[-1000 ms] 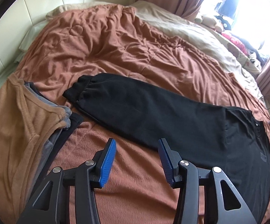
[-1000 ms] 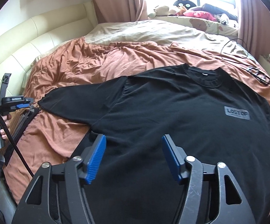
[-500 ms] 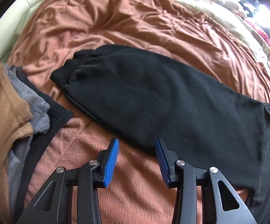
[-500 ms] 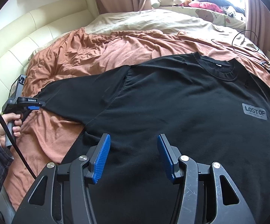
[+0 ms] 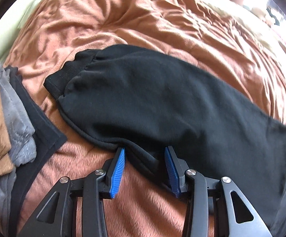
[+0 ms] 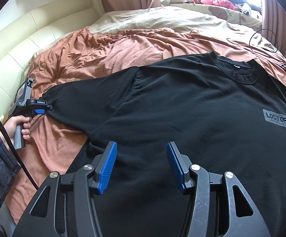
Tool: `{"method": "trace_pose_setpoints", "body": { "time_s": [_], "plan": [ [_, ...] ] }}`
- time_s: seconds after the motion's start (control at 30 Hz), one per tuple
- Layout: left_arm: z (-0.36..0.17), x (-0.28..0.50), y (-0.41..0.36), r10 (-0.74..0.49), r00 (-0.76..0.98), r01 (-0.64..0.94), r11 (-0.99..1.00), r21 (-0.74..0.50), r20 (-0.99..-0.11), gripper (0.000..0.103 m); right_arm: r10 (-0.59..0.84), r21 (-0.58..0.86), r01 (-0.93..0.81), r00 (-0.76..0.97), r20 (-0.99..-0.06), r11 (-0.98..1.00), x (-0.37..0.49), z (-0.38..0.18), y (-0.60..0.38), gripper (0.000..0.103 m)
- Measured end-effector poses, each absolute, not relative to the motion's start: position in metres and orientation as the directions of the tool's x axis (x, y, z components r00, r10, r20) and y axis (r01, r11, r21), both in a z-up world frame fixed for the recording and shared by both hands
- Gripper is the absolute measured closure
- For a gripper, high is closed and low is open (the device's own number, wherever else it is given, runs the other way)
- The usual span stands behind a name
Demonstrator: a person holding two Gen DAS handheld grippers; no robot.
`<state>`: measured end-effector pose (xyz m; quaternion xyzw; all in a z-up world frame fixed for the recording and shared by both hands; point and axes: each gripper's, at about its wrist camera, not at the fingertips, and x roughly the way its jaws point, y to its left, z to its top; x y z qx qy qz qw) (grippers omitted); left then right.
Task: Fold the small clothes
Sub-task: 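Close the left gripper on the ribbed sleeve cuff, then carry the sleeve across the shirt front with the left gripper and release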
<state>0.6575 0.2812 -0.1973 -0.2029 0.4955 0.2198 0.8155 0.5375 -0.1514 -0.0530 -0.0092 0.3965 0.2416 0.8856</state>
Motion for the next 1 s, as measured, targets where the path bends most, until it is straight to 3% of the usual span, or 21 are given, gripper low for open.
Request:
{"method": "trace_pose_setpoints", "body": {
  "time_s": [0.07,0.13,0.43,1.0],
  "plan": [
    [-0.195,0.655,0.285,0.164,0.432,-0.57,0.812,-0.127,-0.887,0.089,0.433,0.204,-0.428,0.551,-0.714,0.881,0.545,-0.056,-0.147,0.053],
    [-0.188,0.651,0.288,0.132,0.474,-0.565,0.804,-0.186,-0.87,0.095,0.459,0.24,-0.431,0.527,-0.715,0.87,0.554,-0.058,-0.142,0.068],
    [-0.124,0.652,0.27,0.068,0.633,-0.421,0.867,-0.268,-0.771,0.096,0.536,0.371,-0.412,0.428,-0.728,0.833,0.59,-0.083,-0.113,0.082],
    [-0.004,0.644,0.213,-0.162,0.793,-0.138,0.891,-0.433,-0.587,0.096,0.652,0.596,-0.266,0.288,-0.701,0.758,0.638,-0.147,-0.08,0.084]
  ]
}}
